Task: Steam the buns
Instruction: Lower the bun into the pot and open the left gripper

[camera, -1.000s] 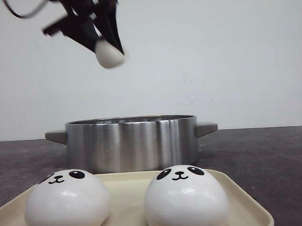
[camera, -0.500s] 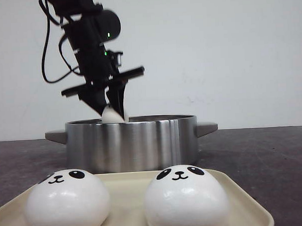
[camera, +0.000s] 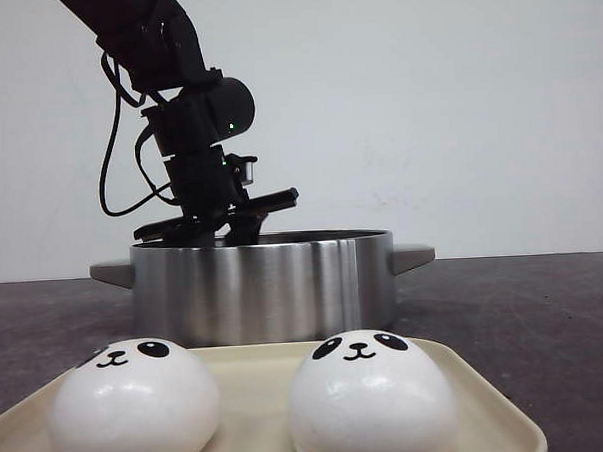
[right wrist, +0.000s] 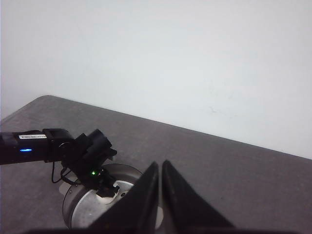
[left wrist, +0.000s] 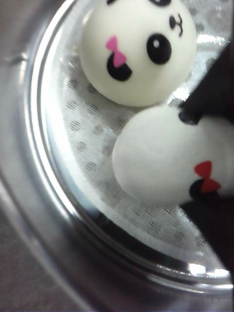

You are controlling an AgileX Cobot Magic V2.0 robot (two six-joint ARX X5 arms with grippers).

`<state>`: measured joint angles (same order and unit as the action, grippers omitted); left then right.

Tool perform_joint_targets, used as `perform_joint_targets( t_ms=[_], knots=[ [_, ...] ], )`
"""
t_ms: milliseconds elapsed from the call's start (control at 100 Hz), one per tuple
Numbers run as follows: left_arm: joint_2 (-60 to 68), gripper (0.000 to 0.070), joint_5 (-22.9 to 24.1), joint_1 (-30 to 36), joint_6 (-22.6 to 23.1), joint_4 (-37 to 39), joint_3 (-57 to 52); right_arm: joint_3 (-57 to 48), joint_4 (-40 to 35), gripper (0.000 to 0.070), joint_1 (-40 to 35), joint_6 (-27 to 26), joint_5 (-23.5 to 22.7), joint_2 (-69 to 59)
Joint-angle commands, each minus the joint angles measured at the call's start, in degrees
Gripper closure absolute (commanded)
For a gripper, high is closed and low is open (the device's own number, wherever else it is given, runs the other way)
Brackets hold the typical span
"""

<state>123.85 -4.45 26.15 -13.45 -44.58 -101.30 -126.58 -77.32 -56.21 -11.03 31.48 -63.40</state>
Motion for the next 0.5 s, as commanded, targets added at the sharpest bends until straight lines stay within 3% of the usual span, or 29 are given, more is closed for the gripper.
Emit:
perform_joint_targets(
  t_ms=[0, 90, 490],
  knots=[
    [1.44, 0.0258, 0.02, 0.37, 0.39, 0.37, -1.73, -1.29, -3.89, 0.0695, -0.63, -1.05, 0.0, -0.5],
    [1.44, 0.0179, 0.0, 0.37, 0.37, 0.33, -2.14, -1.29, -3.89, 0.0695, -0.63, -1.03, 0.0, -0.5],
    [1.44, 0.0188, -0.02, 0.5, 0.37, -7.89, -12.35, -1.22, -3.91, 0.0695, -0.63, -1.2, -1.05, -0.5]
  ],
)
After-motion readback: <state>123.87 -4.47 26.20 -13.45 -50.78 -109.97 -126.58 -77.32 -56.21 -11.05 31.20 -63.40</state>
